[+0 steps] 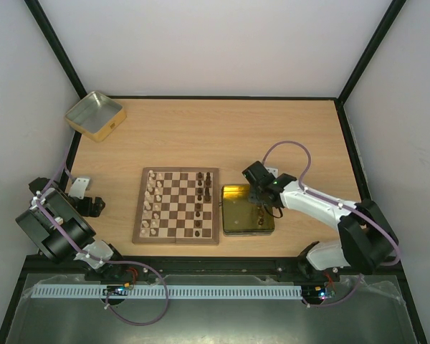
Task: Set up the chess pieces on the board
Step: Pick up the chess piece from the storage box.
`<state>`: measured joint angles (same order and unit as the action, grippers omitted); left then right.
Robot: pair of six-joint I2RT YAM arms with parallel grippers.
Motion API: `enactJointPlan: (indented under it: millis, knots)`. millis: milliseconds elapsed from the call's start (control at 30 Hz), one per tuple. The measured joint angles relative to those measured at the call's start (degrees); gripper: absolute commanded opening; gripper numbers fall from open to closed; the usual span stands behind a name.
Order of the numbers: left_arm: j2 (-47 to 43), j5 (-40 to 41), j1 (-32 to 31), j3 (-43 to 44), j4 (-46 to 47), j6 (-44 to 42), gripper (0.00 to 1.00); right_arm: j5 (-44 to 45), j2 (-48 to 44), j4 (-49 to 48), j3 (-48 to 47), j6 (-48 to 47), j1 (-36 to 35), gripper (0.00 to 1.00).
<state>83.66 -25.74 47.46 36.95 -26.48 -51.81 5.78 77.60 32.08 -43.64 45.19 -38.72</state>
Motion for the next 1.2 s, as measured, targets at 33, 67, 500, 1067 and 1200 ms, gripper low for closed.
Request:
enactJointPlan:
  millis: [33, 67, 500, 1067, 1200]
  knots:
    - [0.00, 0.00, 0.00, 0.00, 0.00, 0.00, 0.99, -0.09, 0.31, -0.22, 0.09, -0.02, 0.02, 0.27]
    - [0.00, 0.00, 0.00, 0.00, 0.00, 0.00, 0.99, -0.17, 0.59, -0.35, 0.17, -0.04, 0.02, 0.27]
    - [-0.26, 0.09, 0.00, -0.26, 0.31, 0.02, 0.99, -0.20, 2.91, -1.75, 0.24, -1.38, 0.50, 0.02]
    - [-0.26, 0.13, -0.04, -0.26, 0.33, 0.02, 0.99, 2.58, 2.91, -0.17, -2.71, -2.78, 0.61, 0.02]
    - [-0.26, 0.13, -0.04, -0.26, 0.33, 0.02, 0.99, 2.29, 2.73, 0.28, -2.86, -2.82, 0.59, 0.02]
